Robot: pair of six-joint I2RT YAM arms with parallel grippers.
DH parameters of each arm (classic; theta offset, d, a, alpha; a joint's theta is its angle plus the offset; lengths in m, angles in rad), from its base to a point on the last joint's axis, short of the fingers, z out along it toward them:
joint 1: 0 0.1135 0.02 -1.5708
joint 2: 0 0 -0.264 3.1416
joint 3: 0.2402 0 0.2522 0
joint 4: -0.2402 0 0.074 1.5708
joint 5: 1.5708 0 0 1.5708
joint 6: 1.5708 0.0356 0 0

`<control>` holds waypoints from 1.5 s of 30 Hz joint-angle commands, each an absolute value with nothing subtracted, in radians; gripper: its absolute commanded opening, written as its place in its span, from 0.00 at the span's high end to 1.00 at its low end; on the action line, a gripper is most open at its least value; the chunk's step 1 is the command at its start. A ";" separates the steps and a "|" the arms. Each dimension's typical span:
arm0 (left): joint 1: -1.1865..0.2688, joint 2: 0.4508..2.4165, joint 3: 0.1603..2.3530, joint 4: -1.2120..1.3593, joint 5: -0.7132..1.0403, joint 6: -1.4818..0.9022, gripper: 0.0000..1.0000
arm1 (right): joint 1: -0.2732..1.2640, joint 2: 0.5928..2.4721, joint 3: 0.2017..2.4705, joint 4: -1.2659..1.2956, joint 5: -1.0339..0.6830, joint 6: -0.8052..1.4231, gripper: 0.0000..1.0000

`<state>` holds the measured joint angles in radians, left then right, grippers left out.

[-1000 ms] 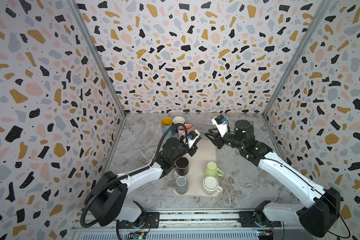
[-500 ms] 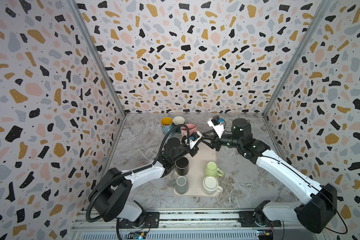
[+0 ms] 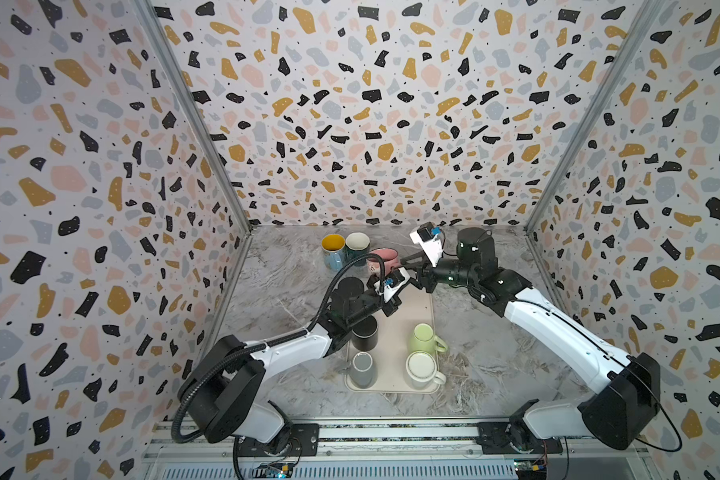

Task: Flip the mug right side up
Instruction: 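Close the right gripper on the pink mug's handle while the left gripper holds it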

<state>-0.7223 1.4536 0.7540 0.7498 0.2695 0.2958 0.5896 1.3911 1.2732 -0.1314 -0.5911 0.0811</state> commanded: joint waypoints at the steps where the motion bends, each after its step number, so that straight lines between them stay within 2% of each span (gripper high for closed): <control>1: -0.734 1.416 0.767 0.938 0.242 0.378 1.00 | 0.595 1.413 1.359 -0.236 -0.571 0.081 0.60; 12: -0.738 1.405 0.743 0.963 0.189 0.411 1.00 | 0.594 1.433 1.419 -0.361 -0.520 0.092 0.60; 22: -0.740 1.401 0.747 0.968 0.200 0.408 1.00 | 0.597 1.485 1.469 -0.411 -0.566 0.093 0.56; 40: -0.760 1.399 0.736 0.961 0.178 0.456 1.00 | 0.599 1.589 1.544 -0.506 -0.554 0.119 0.60; 43: -0.768 1.398 0.735 0.954 0.171 0.468 1.00 | 0.599 1.602 1.546 -0.510 -0.554 0.126 0.65; 45: -0.772 1.396 0.733 0.949 0.164 0.478 1.00 | 0.599 1.611 1.548 -0.517 -0.554 0.131 0.73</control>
